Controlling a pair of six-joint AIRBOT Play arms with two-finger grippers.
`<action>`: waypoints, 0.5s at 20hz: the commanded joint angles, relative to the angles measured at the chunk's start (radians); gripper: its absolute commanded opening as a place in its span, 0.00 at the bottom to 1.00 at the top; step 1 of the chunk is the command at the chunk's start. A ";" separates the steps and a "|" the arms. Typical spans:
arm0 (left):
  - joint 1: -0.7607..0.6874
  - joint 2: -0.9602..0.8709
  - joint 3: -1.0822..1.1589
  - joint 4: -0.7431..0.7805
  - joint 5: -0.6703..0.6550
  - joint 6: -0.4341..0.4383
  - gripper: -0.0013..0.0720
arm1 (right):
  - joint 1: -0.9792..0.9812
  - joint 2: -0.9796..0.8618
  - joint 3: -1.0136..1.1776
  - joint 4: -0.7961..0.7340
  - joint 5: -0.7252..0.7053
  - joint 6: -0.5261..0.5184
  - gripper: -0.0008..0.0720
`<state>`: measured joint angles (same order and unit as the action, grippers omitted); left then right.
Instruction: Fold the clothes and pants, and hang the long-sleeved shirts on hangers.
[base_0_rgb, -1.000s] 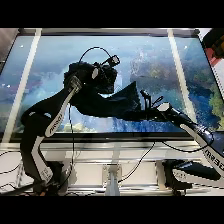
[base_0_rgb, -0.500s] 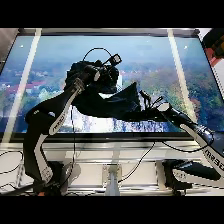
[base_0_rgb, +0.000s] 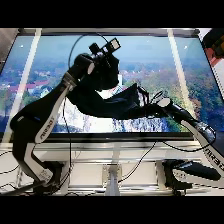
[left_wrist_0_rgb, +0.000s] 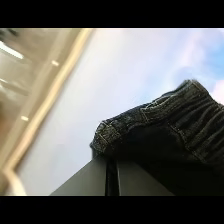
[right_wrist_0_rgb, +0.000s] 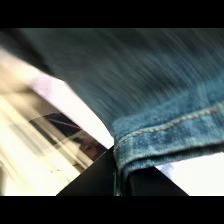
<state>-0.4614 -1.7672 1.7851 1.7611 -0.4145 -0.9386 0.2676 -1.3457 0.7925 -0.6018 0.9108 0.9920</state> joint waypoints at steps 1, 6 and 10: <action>0.045 0.174 0.001 0.124 0.010 0.000 0.08 | -0.004 0.039 0.140 -0.098 0.065 0.054 0.05; 0.227 0.418 0.001 0.127 -0.134 -0.159 0.08 | -0.154 0.185 0.348 -0.304 0.063 0.201 0.05; 0.386 0.570 0.001 0.127 -0.367 -0.379 0.08 | -0.307 0.277 0.435 -0.319 0.075 0.204 0.05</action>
<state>-0.1795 -1.3075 1.7855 1.8790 -0.6098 -1.1633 0.0532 -1.1316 1.1576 -0.8738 0.9779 1.1687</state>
